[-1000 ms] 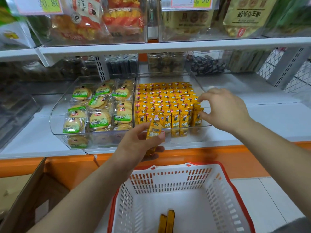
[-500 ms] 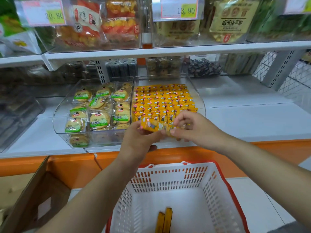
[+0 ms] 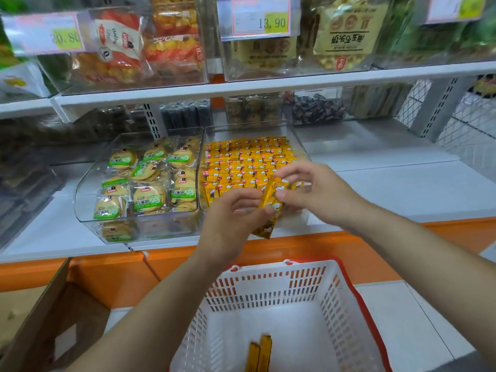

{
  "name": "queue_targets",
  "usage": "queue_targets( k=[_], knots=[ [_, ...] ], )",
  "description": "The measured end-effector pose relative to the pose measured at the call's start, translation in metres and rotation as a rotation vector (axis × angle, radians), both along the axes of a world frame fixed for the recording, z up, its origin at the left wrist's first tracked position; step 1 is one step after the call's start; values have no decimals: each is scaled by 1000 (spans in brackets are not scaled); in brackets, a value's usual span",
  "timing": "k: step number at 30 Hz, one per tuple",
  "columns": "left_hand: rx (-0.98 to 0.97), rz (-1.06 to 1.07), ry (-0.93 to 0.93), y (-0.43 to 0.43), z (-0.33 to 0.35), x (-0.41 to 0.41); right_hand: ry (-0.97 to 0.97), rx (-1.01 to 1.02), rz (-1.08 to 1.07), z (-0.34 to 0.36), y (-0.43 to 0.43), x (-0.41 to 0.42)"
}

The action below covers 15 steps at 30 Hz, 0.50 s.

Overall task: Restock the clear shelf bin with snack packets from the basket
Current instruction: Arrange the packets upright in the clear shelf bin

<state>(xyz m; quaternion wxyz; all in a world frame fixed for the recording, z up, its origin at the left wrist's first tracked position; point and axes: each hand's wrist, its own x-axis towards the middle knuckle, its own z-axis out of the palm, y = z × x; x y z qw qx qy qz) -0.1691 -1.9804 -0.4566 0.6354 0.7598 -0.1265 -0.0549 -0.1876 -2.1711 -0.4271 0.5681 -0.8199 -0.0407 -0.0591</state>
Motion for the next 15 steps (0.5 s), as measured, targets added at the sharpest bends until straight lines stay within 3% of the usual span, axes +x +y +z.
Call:
queue_targets(
  k=[3, 7, 15],
  knots=[
    [122, -12, -122, -8, 8, 22, -76, -68, -116, 10, -29, 13],
    [442, 5, -267, -26, 3, 70, -181, -290, -248, 8, -57, 35],
    [1031, -175, -541, -61, -25, 140, -190, -814, -167, -14, -52, 65]
  ],
)
